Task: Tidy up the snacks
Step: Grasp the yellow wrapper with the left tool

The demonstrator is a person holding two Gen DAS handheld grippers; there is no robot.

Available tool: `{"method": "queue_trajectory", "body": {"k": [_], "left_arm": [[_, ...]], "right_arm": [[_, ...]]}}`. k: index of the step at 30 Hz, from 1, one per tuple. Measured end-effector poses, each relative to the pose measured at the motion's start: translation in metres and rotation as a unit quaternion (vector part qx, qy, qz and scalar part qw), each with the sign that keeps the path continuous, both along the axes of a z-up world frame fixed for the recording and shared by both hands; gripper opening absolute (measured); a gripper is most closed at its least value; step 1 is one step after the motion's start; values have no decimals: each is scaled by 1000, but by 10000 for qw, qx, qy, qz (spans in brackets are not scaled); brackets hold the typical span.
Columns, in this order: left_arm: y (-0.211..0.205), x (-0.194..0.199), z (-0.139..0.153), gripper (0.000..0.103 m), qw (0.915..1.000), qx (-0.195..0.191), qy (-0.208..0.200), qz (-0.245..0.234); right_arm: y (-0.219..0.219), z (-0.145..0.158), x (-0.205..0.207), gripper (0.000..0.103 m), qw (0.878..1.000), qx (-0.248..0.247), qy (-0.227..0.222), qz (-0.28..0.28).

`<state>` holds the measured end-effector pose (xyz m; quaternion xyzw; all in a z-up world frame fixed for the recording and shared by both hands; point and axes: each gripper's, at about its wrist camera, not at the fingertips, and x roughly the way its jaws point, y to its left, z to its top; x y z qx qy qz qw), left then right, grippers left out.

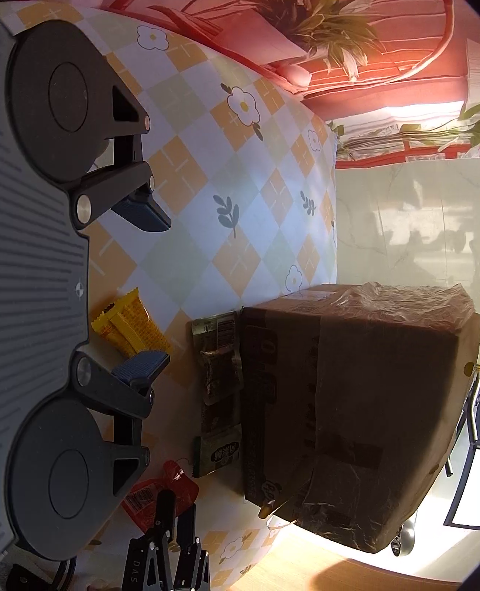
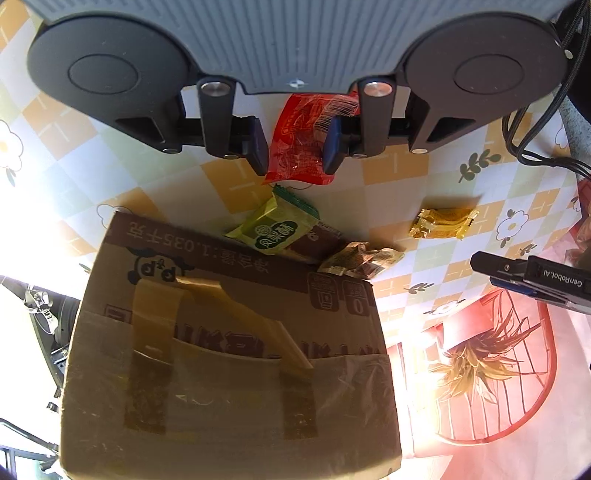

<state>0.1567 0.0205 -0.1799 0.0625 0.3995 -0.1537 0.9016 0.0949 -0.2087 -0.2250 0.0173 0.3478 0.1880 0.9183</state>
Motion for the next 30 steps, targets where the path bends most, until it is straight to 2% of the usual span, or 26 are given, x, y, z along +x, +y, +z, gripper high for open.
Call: {"method": "queue_trajectory", "body": {"k": [4,7,12,17,20,22,23,24,26,30], "left_arm": [[-14,5,-16,73,9977,339,44,-577],[-24,11,-29,73,9951,597,107,-783],[-29,19,-35,73,9943,419,251,-949],[-36,15,-41,72,9943,366,364,-931],[-36,8,-44,71,9954,332,307,-845],[-35,6,-44,67,9964,299,295,-729],[-34,7,-44,61,9970,307,278,-653],[-33,6,-43,50,9975,297,258,-585],[-31,6,-41,40,9984,237,258,-440],[-25,3,-37,35,9996,6,242,-125]], "right_arm": [[-7,-1,0,34,10000,2,2,-36],[-10,-1,-1,36,10000,-61,-15,-44],[-15,-2,-4,39,9998,-207,60,-9],[-26,-4,-7,48,9996,-85,181,-213],[-29,-7,-7,50,9991,53,282,-299],[-28,-7,-6,52,9991,69,287,-317],[-27,-7,-5,53,9990,76,286,-325],[-26,-7,-4,53,9990,80,284,-341],[-25,-7,-1,53,9987,123,278,-408],[-20,-11,1,57,9991,102,155,-391]]}}
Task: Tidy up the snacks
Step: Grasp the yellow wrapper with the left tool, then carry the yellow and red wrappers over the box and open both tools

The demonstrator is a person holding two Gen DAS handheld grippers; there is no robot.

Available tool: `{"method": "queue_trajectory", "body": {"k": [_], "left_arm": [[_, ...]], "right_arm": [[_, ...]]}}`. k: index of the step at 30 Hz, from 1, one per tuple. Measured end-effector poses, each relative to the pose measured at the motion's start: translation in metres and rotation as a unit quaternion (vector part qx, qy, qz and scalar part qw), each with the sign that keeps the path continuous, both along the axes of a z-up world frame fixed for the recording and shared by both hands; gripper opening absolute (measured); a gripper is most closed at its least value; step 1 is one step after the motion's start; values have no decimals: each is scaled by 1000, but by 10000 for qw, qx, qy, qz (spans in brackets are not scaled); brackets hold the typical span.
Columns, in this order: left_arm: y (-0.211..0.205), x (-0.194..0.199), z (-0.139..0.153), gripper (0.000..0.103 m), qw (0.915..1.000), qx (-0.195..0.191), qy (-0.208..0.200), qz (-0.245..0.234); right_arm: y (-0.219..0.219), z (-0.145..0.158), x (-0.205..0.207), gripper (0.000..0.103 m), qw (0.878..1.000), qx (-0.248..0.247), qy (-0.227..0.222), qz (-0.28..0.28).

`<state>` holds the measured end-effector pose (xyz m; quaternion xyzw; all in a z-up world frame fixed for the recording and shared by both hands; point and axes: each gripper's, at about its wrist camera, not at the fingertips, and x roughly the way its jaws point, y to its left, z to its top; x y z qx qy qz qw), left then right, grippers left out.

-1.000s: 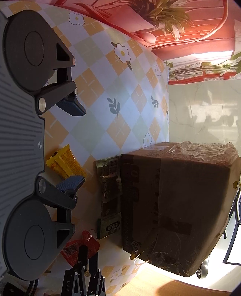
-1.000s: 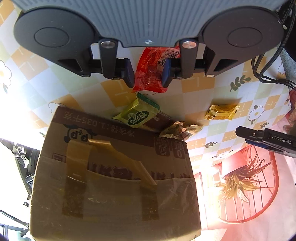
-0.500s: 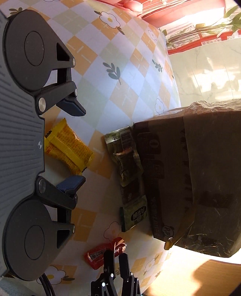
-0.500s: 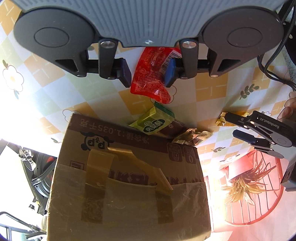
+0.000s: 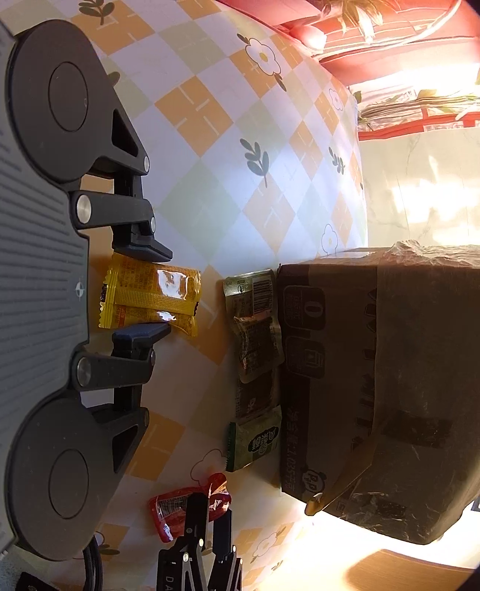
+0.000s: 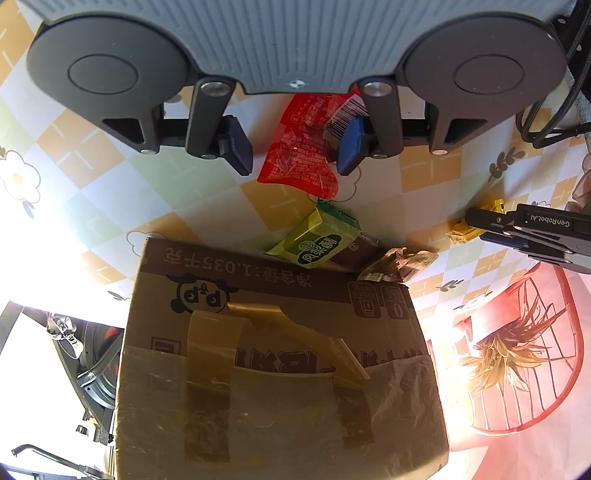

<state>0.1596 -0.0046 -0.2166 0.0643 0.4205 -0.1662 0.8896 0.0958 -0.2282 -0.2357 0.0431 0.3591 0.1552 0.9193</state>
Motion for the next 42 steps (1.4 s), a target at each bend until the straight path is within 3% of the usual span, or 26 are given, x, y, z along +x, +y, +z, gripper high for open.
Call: {"method": "queue_trajectory", "body": {"k": [8,11,15,17,28,34,42], "left_arm": [[4,-16,22,35,9976,-486,-287,391],[5,-20,35,35,9959,-650,-443,451],[3,-25,47,35,9945,-751,-573,455],[1,-29,50,35,9941,-782,-608,438],[-6,-37,63,35,9922,-881,-797,381],[-11,-28,107,35,9849,-1046,-1360,252],[-31,6,179,35,9679,-1367,-2108,-45]], "right_arm": [[9,-1,1,57,9997,-207,-99,58],[14,-1,0,54,9990,-291,-119,316],[20,3,-4,25,9976,-320,-201,581],[23,7,-7,20,9969,-360,-319,630],[3,33,-20,20,9966,-160,-683,428],[-19,79,-21,20,9906,-45,-1344,238],[-44,168,3,20,9670,-55,-2544,162]]}}
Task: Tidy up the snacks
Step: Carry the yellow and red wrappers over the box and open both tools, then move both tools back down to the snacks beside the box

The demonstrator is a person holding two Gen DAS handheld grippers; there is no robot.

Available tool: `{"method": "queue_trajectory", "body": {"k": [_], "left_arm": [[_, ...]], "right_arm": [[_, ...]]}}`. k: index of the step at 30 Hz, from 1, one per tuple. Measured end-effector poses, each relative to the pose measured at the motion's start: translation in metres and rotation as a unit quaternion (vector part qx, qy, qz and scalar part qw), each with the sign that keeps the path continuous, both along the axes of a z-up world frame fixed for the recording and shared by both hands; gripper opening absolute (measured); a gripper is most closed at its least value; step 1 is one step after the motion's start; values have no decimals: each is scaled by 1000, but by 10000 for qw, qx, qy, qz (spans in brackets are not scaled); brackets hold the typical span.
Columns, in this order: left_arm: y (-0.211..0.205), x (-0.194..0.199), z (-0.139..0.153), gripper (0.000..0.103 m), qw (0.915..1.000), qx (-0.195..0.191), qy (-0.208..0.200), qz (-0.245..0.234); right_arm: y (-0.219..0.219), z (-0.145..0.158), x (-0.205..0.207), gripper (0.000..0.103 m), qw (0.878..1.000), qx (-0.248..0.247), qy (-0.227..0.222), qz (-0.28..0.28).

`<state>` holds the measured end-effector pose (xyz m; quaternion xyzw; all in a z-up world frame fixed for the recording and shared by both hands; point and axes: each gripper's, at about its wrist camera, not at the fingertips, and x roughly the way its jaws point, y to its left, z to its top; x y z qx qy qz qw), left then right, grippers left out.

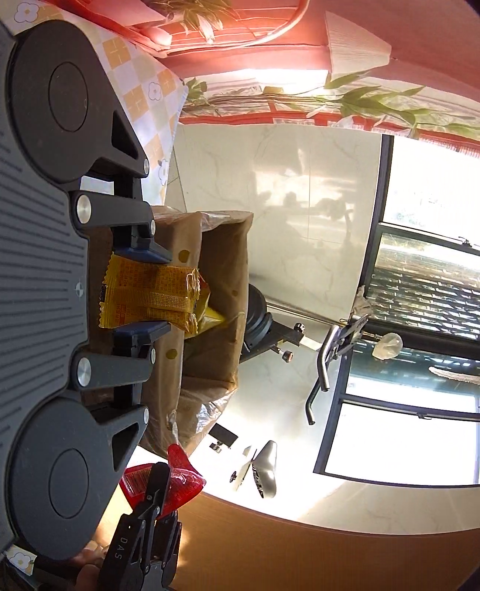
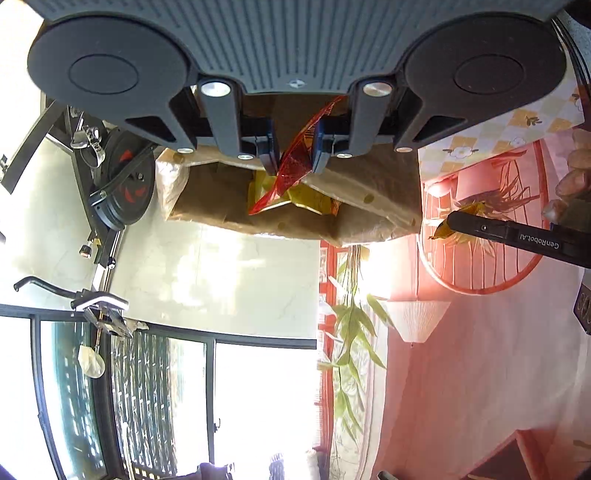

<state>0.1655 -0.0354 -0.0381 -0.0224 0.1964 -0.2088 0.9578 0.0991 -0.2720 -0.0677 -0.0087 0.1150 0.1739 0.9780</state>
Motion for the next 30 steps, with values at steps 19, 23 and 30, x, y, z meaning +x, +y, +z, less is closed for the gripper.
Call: {"method": "queue_trajectory", "body": {"k": [19,23,30], "left_arm": [[-82,138,20,56,9983,438,275,-253],[-76,141,17,60,9981,418,358,-269],[-43,118,24,62,9982,152,582,8]], "right_arm": [[-6,13,144,26,9974,-131,664,-240],[-5,13,144,49,9976,-94,635,-269],[-10,22,117,65,9981,228,512,-247]]}}
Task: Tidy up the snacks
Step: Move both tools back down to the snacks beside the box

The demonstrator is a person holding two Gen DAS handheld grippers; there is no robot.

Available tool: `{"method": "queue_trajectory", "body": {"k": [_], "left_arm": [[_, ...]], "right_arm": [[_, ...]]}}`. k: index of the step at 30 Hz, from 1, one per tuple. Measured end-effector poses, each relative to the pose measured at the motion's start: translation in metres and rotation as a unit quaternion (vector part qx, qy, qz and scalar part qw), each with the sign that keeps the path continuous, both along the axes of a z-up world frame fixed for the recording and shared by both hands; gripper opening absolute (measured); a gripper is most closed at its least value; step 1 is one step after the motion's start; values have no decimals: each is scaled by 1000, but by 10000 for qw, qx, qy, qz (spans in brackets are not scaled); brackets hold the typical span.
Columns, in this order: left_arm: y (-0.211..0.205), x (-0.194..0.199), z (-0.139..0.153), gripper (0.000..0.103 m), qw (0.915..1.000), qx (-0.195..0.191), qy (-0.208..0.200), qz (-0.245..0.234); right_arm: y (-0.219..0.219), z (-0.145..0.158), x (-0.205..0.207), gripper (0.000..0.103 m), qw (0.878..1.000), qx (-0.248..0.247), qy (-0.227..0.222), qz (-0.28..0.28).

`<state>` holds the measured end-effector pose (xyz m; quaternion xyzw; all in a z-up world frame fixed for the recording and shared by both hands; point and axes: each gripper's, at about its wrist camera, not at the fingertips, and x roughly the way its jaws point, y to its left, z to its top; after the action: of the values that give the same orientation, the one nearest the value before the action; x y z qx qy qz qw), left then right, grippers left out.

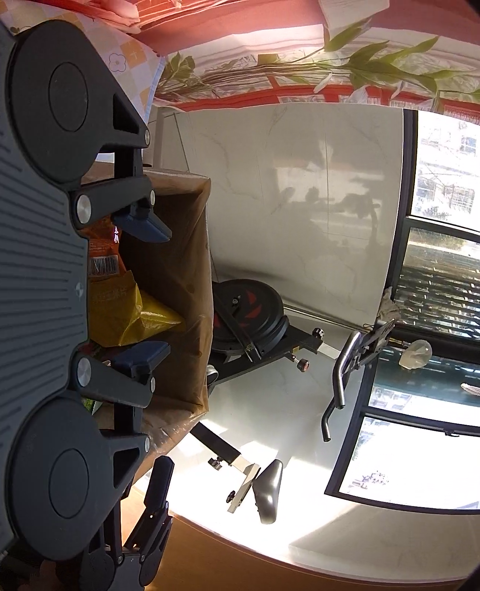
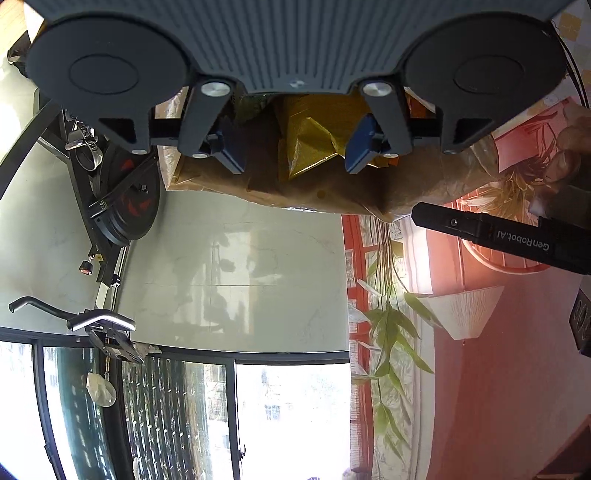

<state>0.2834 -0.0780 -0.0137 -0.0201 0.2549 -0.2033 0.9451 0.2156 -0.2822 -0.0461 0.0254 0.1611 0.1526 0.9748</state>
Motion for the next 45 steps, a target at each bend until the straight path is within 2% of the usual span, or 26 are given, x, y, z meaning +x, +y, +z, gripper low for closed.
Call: {"method": "queue_trajectory", "body": {"k": [4,6,8,12,15,18,23,26,28,31,34,45], "left_arm": [[21,-24,4,63,9998,-37,76,188],[34,-40,2,65,9990,-192,236,325],[42,-55,-3,65,9983,-328,383,291],[54,-82,-12,65,9978,-357,432,348],[68,-93,-19,65,9962,-519,503,489],[72,-99,-31,65,9962,-152,390,760],[83,-102,-59,65,9945,-85,450,942],[83,-103,-74,65,9942,249,343,989],[84,-101,-80,66,9940,268,347,1006],[87,-94,-87,67,9936,96,414,1043],[86,-88,-98,67,9920,187,431,1172],[93,-62,-137,67,9896,370,676,1216]], "right_arm": [[0,2,-22,71,9999,156,6,-2],[0,2,-32,74,9996,286,39,21],[-1,0,-45,76,9991,418,62,-21],[-4,-6,-69,76,9967,803,141,-14],[-3,-12,-88,76,9962,849,141,-99],[-1,-24,-102,76,9954,902,171,-289],[1,-54,-113,76,9942,783,439,-591],[-3,-70,-116,76,9916,939,586,-674],[-4,-80,-116,76,9903,973,675,-727],[-6,-95,-111,76,9885,970,872,-770],[-9,-114,-105,76,9854,1005,1107,-818],[33,-166,-71,76,9796,661,1864,-346]]}}
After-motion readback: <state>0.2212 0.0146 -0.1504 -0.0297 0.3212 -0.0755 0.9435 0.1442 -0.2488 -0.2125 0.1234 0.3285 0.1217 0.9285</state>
